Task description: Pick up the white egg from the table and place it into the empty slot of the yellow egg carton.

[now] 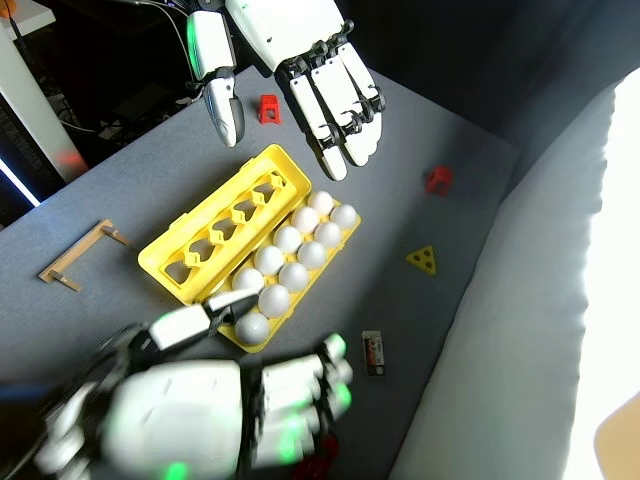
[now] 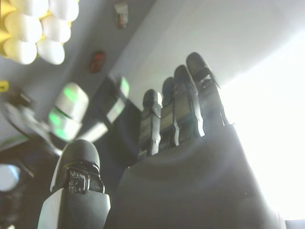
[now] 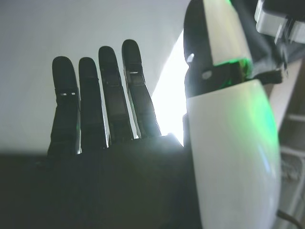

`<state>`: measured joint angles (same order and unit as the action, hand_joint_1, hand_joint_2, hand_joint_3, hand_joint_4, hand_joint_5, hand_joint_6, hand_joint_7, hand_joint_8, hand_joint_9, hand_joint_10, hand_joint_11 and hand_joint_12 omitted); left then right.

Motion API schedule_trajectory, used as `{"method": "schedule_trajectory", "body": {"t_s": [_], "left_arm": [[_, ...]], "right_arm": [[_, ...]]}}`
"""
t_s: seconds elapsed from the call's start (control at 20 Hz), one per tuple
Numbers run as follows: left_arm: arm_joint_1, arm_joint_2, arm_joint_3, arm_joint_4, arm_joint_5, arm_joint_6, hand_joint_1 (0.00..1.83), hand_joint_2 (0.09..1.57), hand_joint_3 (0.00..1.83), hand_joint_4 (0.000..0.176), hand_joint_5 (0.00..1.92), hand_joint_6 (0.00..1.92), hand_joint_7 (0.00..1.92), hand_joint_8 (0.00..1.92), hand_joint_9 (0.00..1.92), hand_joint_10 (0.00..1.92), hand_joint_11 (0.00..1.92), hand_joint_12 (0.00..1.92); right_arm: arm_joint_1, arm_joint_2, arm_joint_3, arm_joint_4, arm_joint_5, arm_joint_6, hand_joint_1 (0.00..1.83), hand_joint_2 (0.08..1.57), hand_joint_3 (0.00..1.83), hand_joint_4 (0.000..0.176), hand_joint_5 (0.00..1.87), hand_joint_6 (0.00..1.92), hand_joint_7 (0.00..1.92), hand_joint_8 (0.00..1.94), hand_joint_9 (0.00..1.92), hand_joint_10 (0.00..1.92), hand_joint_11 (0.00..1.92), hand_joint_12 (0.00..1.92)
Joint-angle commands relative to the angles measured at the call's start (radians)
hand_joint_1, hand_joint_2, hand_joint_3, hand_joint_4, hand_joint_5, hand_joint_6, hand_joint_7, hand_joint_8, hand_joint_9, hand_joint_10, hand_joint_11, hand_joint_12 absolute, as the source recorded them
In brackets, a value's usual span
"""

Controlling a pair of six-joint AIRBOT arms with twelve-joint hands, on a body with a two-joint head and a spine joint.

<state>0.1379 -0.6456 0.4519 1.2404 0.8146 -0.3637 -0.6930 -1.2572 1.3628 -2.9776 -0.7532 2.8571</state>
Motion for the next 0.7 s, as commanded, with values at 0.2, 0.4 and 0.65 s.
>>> {"method": "schedule_trajectory", "body": {"t_s": [0.2,0.4,0.65], "left_arm": [[-0.005,0.0,-0.002,0.071,-0.012,0.0,0.0,1.3,0.0,0.05,0.23,0.02,0.19,0.01,0.2,0.02,0.0,0.72],[-0.003,0.0,-0.004,0.068,-0.012,0.0,0.0,1.34,0.0,0.011,0.57,0.05,0.65,0.04,0.56,0.08,0.11,1.29],[-0.001,0.001,-0.014,0.056,-0.011,0.0,0.2,1.45,0.01,0.0,0.71,1.35,0.88,1.13,0.71,1.32,0.5,1.76]], "right_arm": [[0.091,0.11,-0.092,-0.034,0.053,-0.181,0.46,1.07,0.02,0.0,0.41,0.5,0.47,0.03,0.18,0.56,0.0,1.21],[0.175,0.224,-0.227,-0.034,0.215,-0.523,0.38,1.17,0.01,0.0,0.54,0.94,0.66,0.66,0.36,1.22,0.04,1.72],[0.263,0.355,-0.402,-0.034,0.377,-0.743,0.45,1.29,0.03,0.0,0.8,1.59,0.86,1.58,0.77,1.91,0.69,1.92]]}}
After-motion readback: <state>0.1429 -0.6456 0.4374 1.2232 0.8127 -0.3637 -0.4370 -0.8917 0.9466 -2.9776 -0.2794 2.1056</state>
